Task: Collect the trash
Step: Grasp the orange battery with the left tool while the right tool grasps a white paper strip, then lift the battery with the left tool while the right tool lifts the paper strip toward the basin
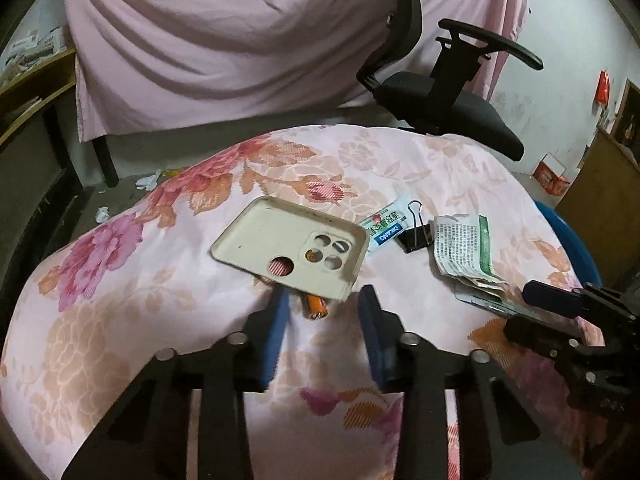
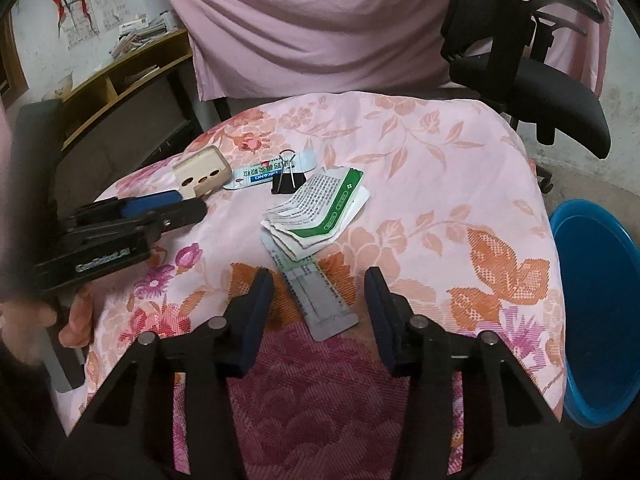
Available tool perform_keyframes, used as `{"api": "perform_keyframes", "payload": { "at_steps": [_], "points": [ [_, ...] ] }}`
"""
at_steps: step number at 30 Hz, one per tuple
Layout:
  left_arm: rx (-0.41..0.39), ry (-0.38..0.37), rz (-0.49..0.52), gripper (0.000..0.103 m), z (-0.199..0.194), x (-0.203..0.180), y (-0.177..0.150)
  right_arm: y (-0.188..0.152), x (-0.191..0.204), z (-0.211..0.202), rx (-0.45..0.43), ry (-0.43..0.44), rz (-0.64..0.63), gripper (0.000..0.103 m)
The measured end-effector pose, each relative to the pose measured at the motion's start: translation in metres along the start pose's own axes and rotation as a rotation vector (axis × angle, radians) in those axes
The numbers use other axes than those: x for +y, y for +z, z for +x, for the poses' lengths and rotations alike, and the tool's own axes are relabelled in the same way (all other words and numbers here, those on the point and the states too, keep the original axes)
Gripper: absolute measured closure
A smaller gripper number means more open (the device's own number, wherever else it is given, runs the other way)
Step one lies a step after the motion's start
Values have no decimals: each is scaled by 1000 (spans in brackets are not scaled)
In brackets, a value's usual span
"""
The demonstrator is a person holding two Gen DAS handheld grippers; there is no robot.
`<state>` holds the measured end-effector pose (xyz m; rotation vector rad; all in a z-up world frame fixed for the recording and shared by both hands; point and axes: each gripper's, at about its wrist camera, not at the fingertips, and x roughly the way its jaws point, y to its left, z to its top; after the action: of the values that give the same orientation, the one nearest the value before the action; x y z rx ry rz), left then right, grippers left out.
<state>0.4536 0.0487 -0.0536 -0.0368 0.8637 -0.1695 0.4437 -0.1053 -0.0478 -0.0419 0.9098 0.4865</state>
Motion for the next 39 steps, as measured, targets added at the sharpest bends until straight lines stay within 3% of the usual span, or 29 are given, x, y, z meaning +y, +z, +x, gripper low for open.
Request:
{"api": "perform_keyframes", "payload": {
  "at_steps": [3, 8, 10, 14, 24, 32, 39],
  "points": [
    [10, 23, 33, 91, 3, -6, 0, 1, -1, 0, 2, 2, 2, 40],
    [10, 53, 84, 96, 1, -16, -6, 1, 4, 3, 27, 17, -31, 45],
    [12, 49, 93, 96, -2, -18, -10, 0, 8, 3, 37, 15, -55, 47],
    [17, 22, 82, 96, -10, -20, -21, -1, 8, 4, 51, 35, -66, 63],
    [-38, -55, 13, 96, -39, -33, -37, -9, 7, -9, 17, 117, -51, 64],
    [-234, -67, -108, 96, -65, -27, -35, -10, 4, -44, -182, 153, -42, 64],
    [-418, -43, -87, 96, -94, -40, -37, -11, 7, -82, -415, 113, -59, 64]
  ]
}}
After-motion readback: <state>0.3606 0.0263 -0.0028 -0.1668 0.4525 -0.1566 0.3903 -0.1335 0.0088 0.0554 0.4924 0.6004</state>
